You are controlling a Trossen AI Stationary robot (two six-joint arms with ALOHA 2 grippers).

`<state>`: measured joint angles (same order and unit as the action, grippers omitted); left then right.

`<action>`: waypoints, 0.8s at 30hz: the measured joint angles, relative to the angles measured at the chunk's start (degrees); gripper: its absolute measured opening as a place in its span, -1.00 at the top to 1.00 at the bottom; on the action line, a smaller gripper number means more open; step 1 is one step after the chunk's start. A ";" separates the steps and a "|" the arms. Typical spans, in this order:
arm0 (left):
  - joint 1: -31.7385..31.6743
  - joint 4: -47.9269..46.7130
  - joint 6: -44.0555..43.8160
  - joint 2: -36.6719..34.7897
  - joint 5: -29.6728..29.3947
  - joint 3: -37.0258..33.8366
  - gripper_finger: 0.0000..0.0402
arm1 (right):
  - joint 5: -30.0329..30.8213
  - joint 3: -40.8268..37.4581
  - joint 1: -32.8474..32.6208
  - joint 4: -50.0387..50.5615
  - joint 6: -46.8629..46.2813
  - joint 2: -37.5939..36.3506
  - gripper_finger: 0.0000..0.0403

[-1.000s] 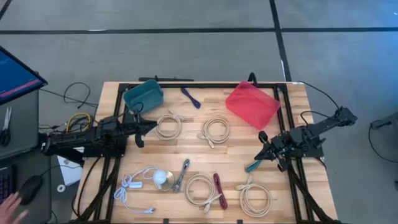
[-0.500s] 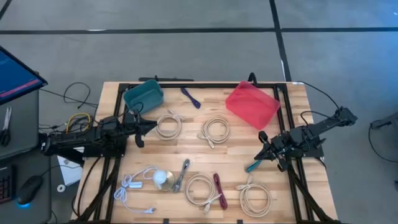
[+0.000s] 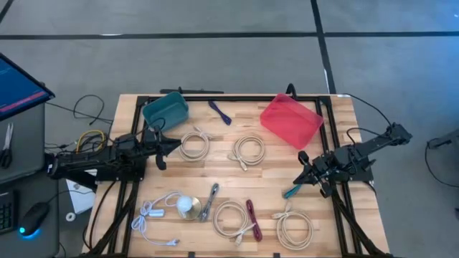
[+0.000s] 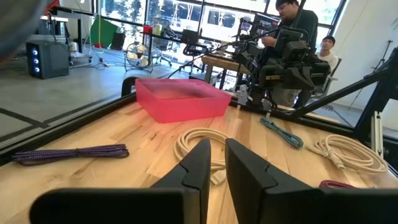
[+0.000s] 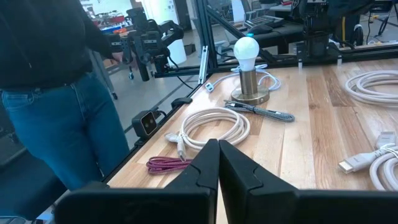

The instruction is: Pick & Place USB Port

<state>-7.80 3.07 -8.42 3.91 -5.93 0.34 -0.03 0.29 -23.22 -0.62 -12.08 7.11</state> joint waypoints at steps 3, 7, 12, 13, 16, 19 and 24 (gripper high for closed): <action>-0.02 0.00 0.00 0.01 0.00 0.00 0.76 | -0.01 0.00 0.00 -0.02 0.00 -0.02 1.00; -0.01 0.00 0.62 0.00 0.00 0.00 0.76 | 0.00 -0.01 0.00 -0.02 0.00 -0.02 1.00; 0.00 0.00 0.65 0.01 0.00 0.00 0.76 | 0.00 -0.02 0.00 -0.01 0.00 -0.02 1.00; -0.02 0.00 0.65 -0.01 0.00 0.00 0.76 | 0.00 -0.02 0.00 0.00 0.00 -0.02 1.00; -0.02 0.00 0.65 0.01 0.00 0.01 0.76 | 0.00 -0.02 0.00 -0.02 0.00 -0.01 1.00; 0.00 0.00 0.65 0.01 0.00 0.00 0.76 | 0.00 -0.02 0.00 -0.02 0.00 -0.01 1.00; -0.02 0.02 0.65 -0.01 0.00 0.00 0.76 | 0.00 0.01 0.00 -0.02 0.00 -0.01 1.00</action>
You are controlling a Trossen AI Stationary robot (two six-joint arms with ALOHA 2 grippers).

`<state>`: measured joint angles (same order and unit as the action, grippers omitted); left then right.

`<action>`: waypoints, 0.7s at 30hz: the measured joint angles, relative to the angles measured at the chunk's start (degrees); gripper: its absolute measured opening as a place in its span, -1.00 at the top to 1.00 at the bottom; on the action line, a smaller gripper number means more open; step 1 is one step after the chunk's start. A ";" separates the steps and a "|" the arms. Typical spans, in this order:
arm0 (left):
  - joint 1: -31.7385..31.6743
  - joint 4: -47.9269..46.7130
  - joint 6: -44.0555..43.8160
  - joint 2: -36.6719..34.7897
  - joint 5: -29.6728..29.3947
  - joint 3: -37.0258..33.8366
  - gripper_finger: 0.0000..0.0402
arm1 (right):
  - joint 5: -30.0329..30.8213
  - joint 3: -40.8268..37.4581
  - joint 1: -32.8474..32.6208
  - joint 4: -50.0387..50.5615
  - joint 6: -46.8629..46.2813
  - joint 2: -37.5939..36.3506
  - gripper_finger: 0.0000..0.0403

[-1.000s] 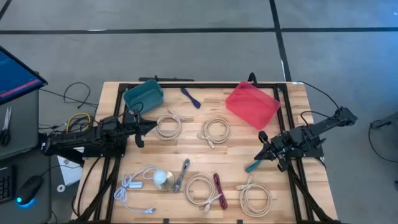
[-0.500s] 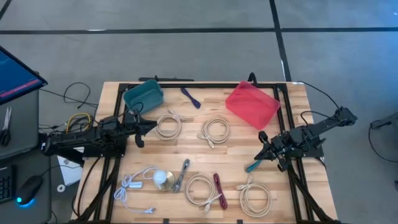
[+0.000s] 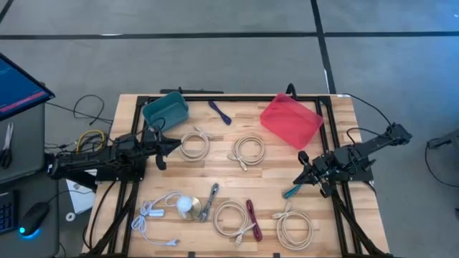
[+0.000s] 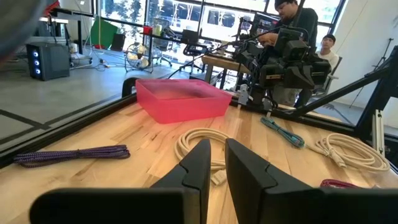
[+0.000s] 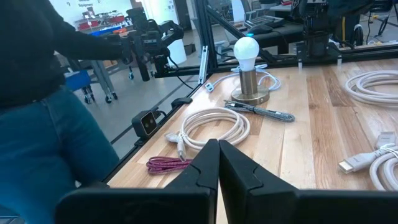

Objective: Pick & Place USB Port
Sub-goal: Put the blue dark blue charger cable into blue bin

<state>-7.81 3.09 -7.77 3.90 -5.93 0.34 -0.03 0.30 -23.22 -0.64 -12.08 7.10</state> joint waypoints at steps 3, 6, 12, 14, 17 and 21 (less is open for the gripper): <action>0.00 0.36 0.00 0.02 -0.03 0.00 0.76 | 0.00 -0.02 0.00 0.02 0.00 -0.01 1.00; 0.00 0.57 -0.03 0.00 -0.31 0.02 0.76 | 0.00 0.00 0.00 0.00 0.00 0.00 1.00; 0.00 0.95 -0.24 0.02 -0.34 0.00 0.76 | 0.02 -0.02 0.07 0.00 0.00 0.01 1.00; 0.01 1.13 -0.23 0.02 -0.45 0.00 0.76 | 0.02 -0.02 0.07 -0.02 0.00 -0.01 1.00; 0.00 1.20 -0.24 0.02 -0.48 0.00 0.76 | 0.02 0.00 0.07 -0.04 -0.04 0.00 1.00; 0.02 1.39 -0.24 0.02 -0.48 0.00 0.76 | 1.20 -0.02 0.75 -1.43 -6.85 0.02 1.00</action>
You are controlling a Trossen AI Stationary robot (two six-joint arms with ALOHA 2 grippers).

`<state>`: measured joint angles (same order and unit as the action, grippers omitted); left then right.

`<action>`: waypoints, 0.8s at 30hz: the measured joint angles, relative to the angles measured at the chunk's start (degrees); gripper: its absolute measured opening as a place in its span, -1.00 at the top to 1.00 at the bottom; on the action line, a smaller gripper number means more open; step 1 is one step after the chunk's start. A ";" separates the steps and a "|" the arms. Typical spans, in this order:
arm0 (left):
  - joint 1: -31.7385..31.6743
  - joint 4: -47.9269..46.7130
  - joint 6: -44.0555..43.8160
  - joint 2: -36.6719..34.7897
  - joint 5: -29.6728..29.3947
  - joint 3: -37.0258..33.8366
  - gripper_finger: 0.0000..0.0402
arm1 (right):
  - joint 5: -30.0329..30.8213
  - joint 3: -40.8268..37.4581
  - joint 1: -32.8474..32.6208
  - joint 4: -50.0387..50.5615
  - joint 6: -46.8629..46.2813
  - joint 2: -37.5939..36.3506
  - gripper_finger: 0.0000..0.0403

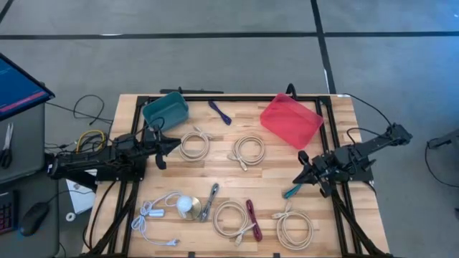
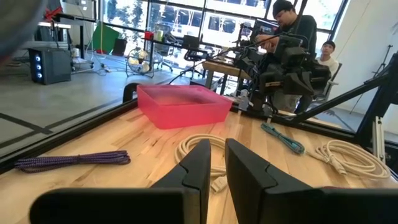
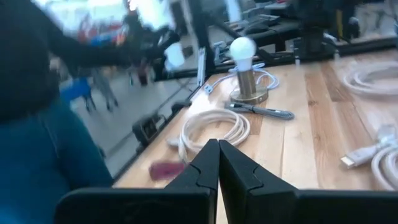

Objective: Pick & Place USB Port
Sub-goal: Put the blue dark blue charger cable into blue bin

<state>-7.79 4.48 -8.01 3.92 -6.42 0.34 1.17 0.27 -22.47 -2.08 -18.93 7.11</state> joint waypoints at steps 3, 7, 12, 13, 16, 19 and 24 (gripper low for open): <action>0.00 0.79 -2.69 0.00 0.01 0.00 0.76 | 3.26 0.00 0.85 -1.63 -8.60 -0.02 1.00; -0.01 3.09 -6.93 0.00 0.01 0.00 0.76 | 8.35 0.02 2.06 -4.83 -12.63 -0.02 1.00; -0.02 6.74 -10.30 -0.01 0.02 0.00 0.76 | 15.37 0.42 3.93 -6.10 -12.64 0.00 1.00; -0.01 7.17 -10.42 -0.02 0.02 0.00 0.76 | 16.20 0.46 4.27 -6.59 -12.64 -0.02 1.00; 0.00 8.47 -13.65 0.00 0.02 0.00 0.76 | 17.14 0.52 5.19 -8.41 -12.65 -0.04 1.00; 0.00 11.51 -19.61 -0.01 0.02 0.00 0.76 | 17.09 0.56 5.74 -12.46 -12.65 -0.01 1.00; -0.02 17.65 -25.34 -0.01 0.02 0.00 0.76 | 17.14 0.74 5.79 -23.45 -12.44 -0.02 1.00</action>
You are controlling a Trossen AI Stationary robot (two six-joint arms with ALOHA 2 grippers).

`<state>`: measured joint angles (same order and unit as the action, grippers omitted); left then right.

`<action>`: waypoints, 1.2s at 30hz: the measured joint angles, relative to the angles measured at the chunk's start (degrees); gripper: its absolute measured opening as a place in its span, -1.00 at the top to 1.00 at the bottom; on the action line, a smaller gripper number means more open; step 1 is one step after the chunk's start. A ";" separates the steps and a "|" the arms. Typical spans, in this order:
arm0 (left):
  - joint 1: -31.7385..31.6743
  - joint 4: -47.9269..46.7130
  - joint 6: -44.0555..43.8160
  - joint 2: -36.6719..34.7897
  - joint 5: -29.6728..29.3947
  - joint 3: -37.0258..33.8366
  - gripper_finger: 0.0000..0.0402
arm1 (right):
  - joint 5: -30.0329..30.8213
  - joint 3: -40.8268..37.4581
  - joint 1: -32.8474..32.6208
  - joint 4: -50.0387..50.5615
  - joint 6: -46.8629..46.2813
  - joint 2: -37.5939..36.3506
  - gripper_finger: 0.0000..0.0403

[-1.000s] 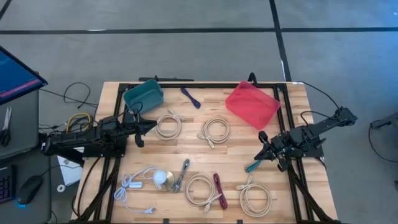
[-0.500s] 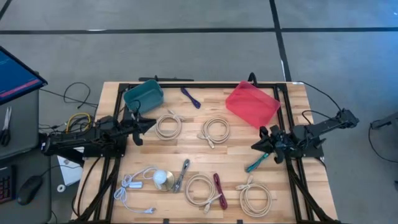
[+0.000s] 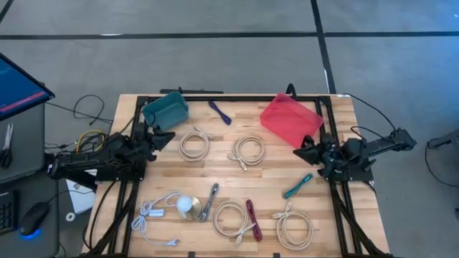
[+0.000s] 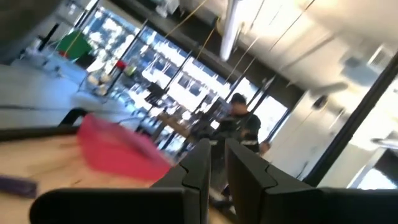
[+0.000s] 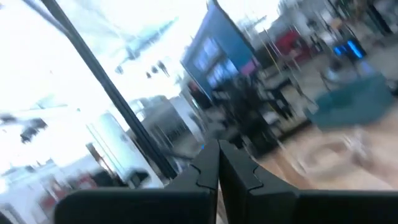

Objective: Pick & Place USB Port
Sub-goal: Put the blue dark blue charger cable into blue bin

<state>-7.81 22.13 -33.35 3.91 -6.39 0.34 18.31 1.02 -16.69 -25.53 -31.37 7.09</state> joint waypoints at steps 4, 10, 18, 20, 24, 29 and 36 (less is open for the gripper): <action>0.02 1.96 2.38 -0.01 0.02 0.00 0.76 | -0.02 0.05 0.00 -6.54 3.39 -0.02 1.00; 0.02 2.24 2.63 -0.01 0.02 0.00 0.76 | -0.03 0.11 -0.02 -9.24 6.26 -0.02 1.00; 0.02 2.37 2.65 -0.01 0.02 0.00 0.76 | -0.02 0.13 -0.02 -9.24 6.45 0.00 1.00; 0.00 2.39 2.65 -0.01 0.02 0.00 0.76 | -0.02 0.13 -0.02 -9.24 6.44 0.00 1.00; 0.01 2.39 2.51 -0.01 0.02 0.00 0.76 | -0.02 0.17 -0.02 -9.24 6.44 0.00 1.00; 0.01 2.41 2.48 -0.01 0.02 0.00 0.76 | -0.02 0.20 -0.02 -9.24 6.44 0.00 1.00; 0.01 2.81 2.94 -0.01 0.02 0.00 0.76 | -0.02 0.22 -0.02 -9.24 6.41 0.00 1.00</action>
<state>-7.80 24.94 -30.41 3.90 -6.37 0.34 18.28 1.23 -16.71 -34.76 -24.96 7.09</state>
